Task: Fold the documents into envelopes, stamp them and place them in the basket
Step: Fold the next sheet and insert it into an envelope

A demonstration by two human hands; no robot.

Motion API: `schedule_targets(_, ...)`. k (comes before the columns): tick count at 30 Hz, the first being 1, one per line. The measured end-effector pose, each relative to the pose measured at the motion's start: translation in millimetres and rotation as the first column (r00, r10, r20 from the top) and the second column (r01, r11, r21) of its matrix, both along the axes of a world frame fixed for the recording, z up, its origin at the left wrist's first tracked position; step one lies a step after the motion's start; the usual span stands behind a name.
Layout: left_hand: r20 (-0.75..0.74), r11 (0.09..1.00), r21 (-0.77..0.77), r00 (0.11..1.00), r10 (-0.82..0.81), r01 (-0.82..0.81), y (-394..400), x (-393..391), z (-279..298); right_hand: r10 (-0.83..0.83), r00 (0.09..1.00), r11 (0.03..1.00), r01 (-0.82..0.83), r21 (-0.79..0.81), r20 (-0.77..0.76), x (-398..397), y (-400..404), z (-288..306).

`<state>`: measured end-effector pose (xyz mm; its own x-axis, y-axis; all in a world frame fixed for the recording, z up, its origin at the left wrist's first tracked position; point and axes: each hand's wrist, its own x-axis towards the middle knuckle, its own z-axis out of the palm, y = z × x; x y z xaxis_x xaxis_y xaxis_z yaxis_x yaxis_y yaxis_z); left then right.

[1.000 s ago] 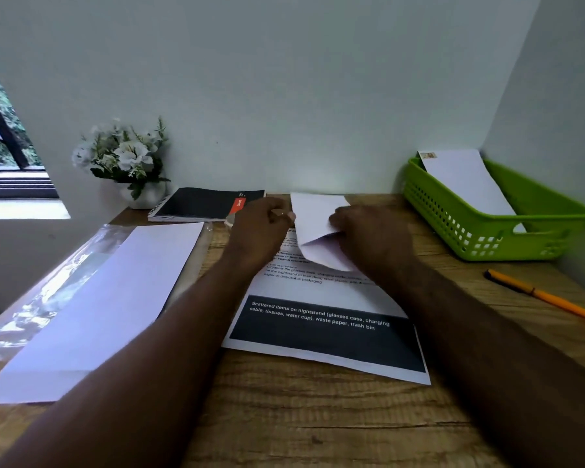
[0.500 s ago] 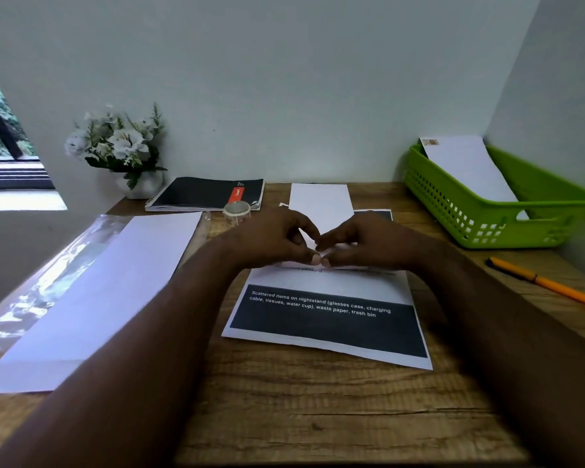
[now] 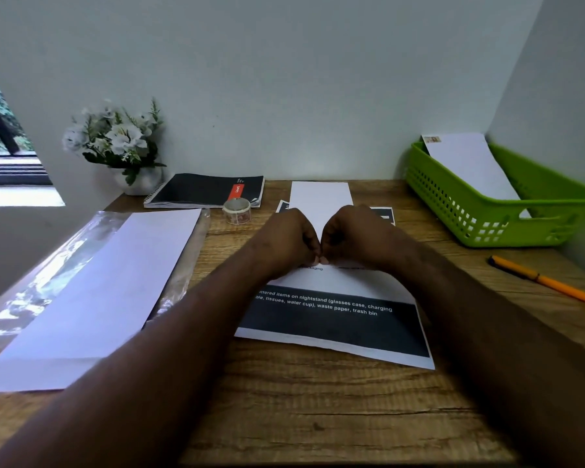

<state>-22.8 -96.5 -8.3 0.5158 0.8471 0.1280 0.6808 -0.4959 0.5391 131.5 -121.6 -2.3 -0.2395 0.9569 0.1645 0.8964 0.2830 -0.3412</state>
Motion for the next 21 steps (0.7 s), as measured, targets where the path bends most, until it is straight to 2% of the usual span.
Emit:
schedule_targets(5, -0.017, 0.998, 0.019, 0.998, 0.056, -0.056, -5, 7, 1, -0.049, 0.997, 0.996, 0.045, -0.077, -0.055, 1, 1, 0)
schedule_targets(12, -0.207, 0.987, 0.065, 0.966, 0.155, -0.145, -9, -3, 11, -0.070, 0.989, 0.993, 0.081, -0.081, 0.132, 7, -3, 9)
schedule_targets(15, -0.297, 0.982, 0.090, 0.937, 0.186, -0.166, -12, -11, 15, -0.078, 0.986, 0.991, 0.093, -0.101, 0.148, 23, -8, 13)
schedule_targets(17, -0.322, 0.976, 0.133, 0.924, 0.205, -0.170, -15, -13, 16, -0.080, 0.988, 0.989, 0.095, -0.113, 0.130, 32, -13, 14)
schedule_targets(21, -0.338, 0.948, 0.266, 0.905, 0.259, -0.172, -15, -9, 11, -0.074, 0.997, 0.991, 0.071, -0.113, -0.025, 49, -26, 5)
